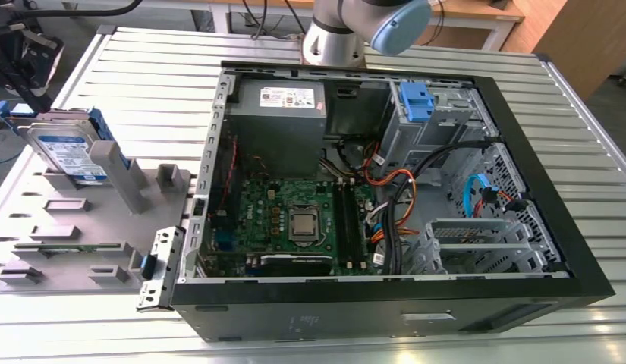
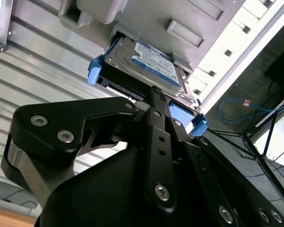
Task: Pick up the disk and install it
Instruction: 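Pick up the disk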
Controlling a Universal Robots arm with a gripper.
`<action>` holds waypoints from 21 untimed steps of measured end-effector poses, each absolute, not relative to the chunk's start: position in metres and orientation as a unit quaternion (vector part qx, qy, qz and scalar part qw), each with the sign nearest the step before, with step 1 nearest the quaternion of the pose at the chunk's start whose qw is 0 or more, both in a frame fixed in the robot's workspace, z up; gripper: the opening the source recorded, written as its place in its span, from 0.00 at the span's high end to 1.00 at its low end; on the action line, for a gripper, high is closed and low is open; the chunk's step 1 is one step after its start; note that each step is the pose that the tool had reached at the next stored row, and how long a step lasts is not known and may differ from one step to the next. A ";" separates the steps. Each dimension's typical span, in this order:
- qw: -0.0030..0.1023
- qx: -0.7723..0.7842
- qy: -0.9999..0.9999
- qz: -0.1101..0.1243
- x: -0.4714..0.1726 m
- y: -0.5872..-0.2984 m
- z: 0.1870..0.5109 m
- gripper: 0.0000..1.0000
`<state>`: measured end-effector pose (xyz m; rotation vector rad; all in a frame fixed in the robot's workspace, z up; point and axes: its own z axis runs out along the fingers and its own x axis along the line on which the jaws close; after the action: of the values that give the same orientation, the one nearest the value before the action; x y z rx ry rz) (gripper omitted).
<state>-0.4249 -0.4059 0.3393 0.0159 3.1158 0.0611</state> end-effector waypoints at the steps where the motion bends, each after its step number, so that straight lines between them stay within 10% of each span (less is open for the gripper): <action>1: 0.012 0.001 1.000 0.020 -0.425 -0.406 0.339 0.89; 21: 0.012 -0.018 1.000 0.020 -0.425 -0.406 0.339 0.89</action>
<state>-0.4250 -0.4059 0.3393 -0.0560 3.1163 0.0619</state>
